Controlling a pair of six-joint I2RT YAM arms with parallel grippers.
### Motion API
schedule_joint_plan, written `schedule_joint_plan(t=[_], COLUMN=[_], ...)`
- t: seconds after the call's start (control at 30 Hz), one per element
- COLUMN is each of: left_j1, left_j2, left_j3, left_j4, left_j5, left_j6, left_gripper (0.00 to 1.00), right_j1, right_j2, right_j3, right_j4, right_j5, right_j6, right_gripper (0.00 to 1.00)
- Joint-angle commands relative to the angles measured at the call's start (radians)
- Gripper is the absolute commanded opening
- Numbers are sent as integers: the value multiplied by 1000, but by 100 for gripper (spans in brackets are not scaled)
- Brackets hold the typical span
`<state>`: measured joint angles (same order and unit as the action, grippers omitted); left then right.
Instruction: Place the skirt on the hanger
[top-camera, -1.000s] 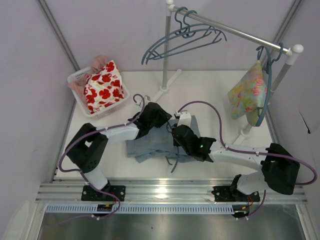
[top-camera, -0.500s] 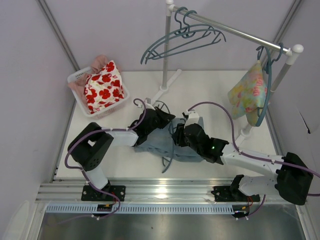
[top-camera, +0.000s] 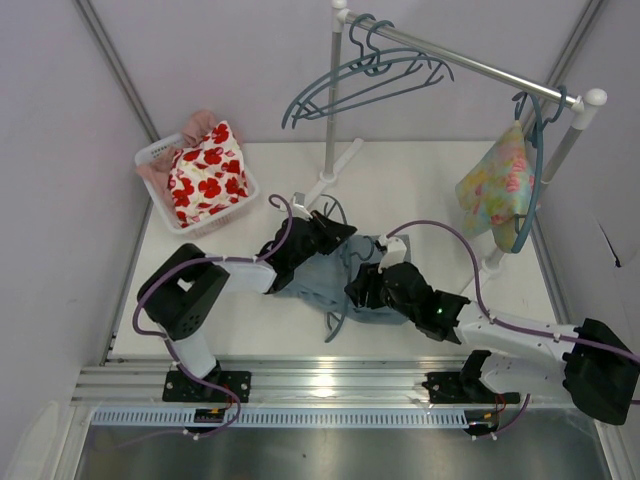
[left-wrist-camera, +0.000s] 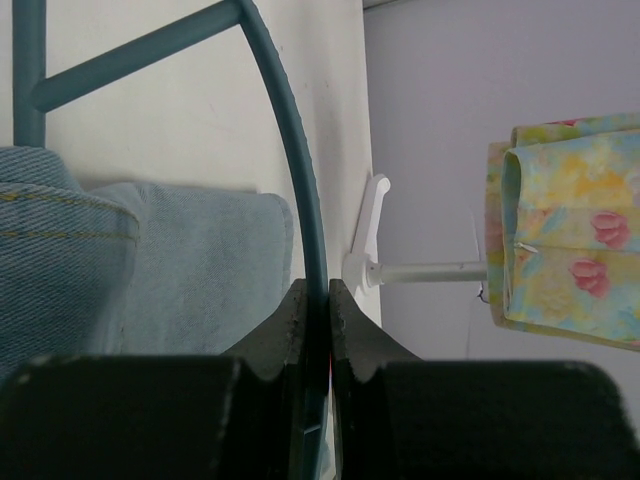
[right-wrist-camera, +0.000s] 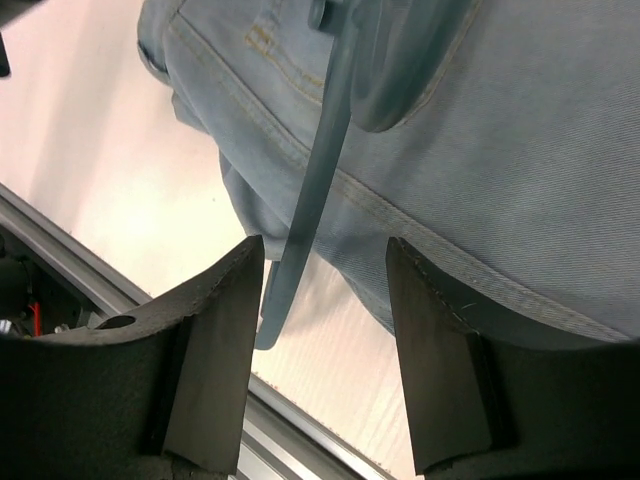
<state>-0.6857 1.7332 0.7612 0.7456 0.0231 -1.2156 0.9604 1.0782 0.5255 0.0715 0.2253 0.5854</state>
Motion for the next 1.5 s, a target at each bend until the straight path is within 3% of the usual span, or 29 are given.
schedule_joint_plan(t=[0.0, 0.3, 0.57, 0.93, 1.17, 1.3, 1.43, 1.47], left_j1=[9, 52, 106, 106, 103, 103, 103, 103], left_j2=[19, 9, 100, 95, 114, 94, 91, 94], left_j3=[-5, -37, -132, -88, -108, -117, -126, -125], left_j4=[152, 199, 480, 451, 501, 491, 506, 509], left_j5=[35, 80, 152, 135, 112, 92, 70, 72], left_j6=[-10, 11, -156, -196, -242, -243, -262, -268], left_gripper=[4, 4, 4, 4, 4, 4, 5, 5], right_j1=[17, 29, 28, 139, 172, 172, 172, 173], right_j2=[29, 109, 123, 155, 233, 287, 310, 313], right_j3=[-9, -15, -13, -33, 20, 85, 93, 93], right_j4=[142, 237, 200, 315, 269, 200, 234, 244], right_j5=[-14, 2, 43, 108, 282, 350, 371, 373], right_j6=[2, -25, -26, -98, 16, 74, 90, 87], right_gripper=[57, 60, 64, 68, 69, 66, 62, 56])
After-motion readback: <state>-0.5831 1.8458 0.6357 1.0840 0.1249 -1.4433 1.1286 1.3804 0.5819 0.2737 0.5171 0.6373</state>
